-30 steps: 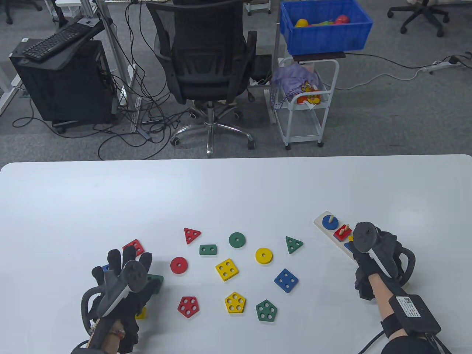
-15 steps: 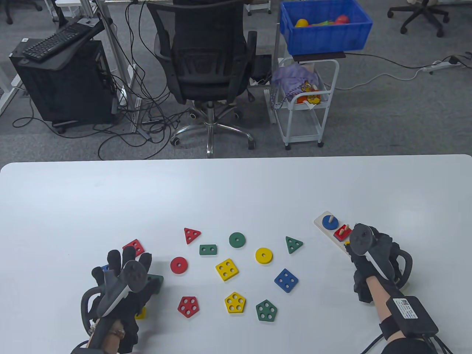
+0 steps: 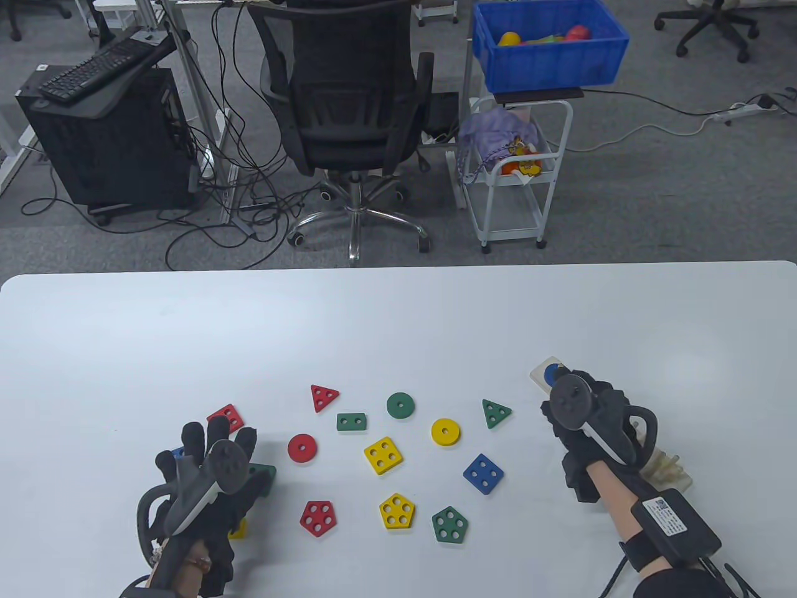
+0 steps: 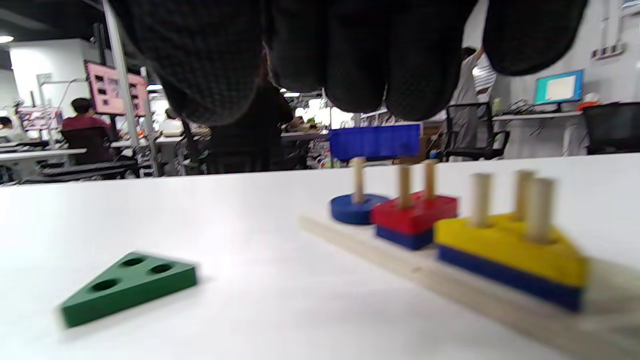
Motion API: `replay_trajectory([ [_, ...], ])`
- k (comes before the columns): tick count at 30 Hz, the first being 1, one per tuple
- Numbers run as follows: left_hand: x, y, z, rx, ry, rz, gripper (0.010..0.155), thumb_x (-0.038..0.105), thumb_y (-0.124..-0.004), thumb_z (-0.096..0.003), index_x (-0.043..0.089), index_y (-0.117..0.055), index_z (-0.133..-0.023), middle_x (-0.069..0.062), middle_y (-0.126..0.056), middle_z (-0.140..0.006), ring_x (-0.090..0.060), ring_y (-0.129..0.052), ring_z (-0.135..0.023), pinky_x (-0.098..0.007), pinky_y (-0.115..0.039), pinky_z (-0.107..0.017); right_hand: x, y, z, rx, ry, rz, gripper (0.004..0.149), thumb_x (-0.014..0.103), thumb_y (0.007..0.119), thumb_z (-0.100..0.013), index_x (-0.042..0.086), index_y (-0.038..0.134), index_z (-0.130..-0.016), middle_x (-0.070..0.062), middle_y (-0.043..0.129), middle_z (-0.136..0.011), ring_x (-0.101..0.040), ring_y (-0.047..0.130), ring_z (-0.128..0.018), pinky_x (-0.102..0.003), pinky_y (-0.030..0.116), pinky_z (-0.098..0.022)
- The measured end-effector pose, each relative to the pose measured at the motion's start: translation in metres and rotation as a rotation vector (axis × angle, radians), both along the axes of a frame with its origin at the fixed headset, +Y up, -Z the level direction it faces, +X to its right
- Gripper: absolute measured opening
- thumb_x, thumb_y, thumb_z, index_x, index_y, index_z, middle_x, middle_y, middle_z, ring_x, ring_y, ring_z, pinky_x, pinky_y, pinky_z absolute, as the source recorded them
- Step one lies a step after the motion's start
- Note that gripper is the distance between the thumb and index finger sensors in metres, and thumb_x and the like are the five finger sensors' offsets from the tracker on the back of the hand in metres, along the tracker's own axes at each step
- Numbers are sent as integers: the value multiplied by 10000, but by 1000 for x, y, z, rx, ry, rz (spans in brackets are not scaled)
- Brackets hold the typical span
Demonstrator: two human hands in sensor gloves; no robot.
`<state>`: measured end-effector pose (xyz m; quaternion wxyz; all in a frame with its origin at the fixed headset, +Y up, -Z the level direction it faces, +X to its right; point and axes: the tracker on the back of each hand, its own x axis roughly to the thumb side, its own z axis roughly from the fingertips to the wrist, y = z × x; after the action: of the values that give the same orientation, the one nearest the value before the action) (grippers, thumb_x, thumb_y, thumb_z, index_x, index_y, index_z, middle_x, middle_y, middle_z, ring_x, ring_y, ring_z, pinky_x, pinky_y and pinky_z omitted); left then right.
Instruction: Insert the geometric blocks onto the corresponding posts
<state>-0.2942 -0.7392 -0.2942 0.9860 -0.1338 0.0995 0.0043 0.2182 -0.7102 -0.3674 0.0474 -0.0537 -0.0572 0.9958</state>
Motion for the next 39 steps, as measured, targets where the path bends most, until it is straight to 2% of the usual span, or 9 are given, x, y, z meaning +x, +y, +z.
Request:
replay_trajectory([
  [3,0,0,0,0,1,1,768,757,-525,-344,596,-255,-1045,217,-2,-1167,-197,9,-1124,-600,-108,-803,-21,-8,-10,-77,44,29,599,461,843,-430,185,719,-947,-125,812,-945,-405,871,-776,-639,709,-552],
  [8,0,0,0,-1,2,1,767,757,-525,-345,596,-256,-1045,217,-2,-1167,-197,9,-1124,-600,-109,-803,-52,-21,-22,-127,86,80,599,481,839,-424,177,741,-931,-127,847,-911,-394,909,-732,-628,732,-529],
  [14,0,0,0,-5,4,0,766,757,-525,-345,598,-255,-1044,219,-3,-1166,-195,9,-1124,-599,-109,-804,-84,-43,-37,-255,82,257,646,564,773,-435,159,743,-937,-137,861,-896,-408,926,-708,-625,738,-524],
  [19,-1,0,0,-6,5,1,766,755,-527,-346,596,-257,-1044,218,-2,-1167,-197,9,-1123,-600,-108,-803,-95,-48,-40,-238,73,316,587,498,831,-411,159,788,-889,-136,909,-831,-364,984,-640,-596,775,-499],
  [26,0,0,0,-8,4,0,765,754,-529,-347,596,-257,-1045,216,-3,-1167,-196,10,-1123,-599,-108,-803,-97,-45,-41,-252,37,266,558,392,893,-391,141,796,-880,-168,919,-809,-375,1011,-628,-572,804,-489],
  [32,0,0,-1,-7,2,1,766,753,-530,-347,595,-257,-1044,217,-2,-1167,-197,10,-1123,-599,-108,-803,-94,-45,-39,-240,54,256,593,377,925,-380,127,776,-896,-174,901,-830,-361,1015,-624,-552,814,-493],
  [39,-1,0,-1,-5,5,5,764,753,-531,-347,597,-257,-1043,219,-2,-1166,-195,12,-1122,-598,-106,-804,-85,-43,-27,-150,146,250,612,352,951,-362,133,760,-901,-172,876,-861,-283,1038,-604,-518,839,-506],
])
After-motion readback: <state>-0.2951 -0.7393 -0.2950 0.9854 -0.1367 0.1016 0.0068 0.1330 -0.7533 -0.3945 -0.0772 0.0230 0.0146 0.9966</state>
